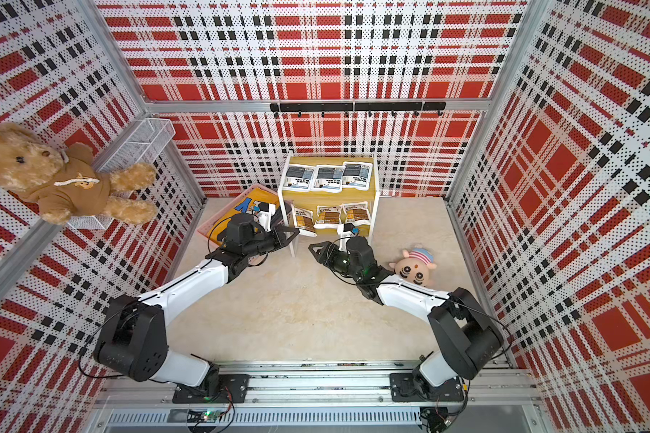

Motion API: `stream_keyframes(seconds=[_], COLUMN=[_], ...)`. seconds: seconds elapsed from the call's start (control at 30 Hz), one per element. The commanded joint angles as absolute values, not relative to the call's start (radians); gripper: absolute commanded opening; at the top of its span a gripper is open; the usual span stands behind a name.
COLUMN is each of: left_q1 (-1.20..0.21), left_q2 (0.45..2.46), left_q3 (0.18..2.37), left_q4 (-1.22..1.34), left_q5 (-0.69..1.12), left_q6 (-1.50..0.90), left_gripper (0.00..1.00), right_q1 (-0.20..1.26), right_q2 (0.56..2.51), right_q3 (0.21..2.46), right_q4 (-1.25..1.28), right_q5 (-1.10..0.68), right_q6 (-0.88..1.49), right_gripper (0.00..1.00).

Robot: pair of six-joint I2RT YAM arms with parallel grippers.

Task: Place the bagged coffee beans on the shelf by color
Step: Place the bagged coffee beans on the shelf.

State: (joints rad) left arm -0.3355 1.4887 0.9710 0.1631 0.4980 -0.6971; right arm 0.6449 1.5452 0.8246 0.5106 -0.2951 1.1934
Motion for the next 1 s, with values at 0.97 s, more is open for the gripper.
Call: stream_keyframes(seconds=[0.97], left_q1=[-0.302], left_q2=[1.551], left_q3=[1.031], left_q4=[0.161], left_q5=[0.53], left_q6=[-0.69], left_gripper=[0.0], right_q1=[0.643], right_q2=[1.844], right_q3=[1.036], right_q4=[0.687], right_q5=[-0.303], right_q6=[1.376], right_gripper=[0.16])
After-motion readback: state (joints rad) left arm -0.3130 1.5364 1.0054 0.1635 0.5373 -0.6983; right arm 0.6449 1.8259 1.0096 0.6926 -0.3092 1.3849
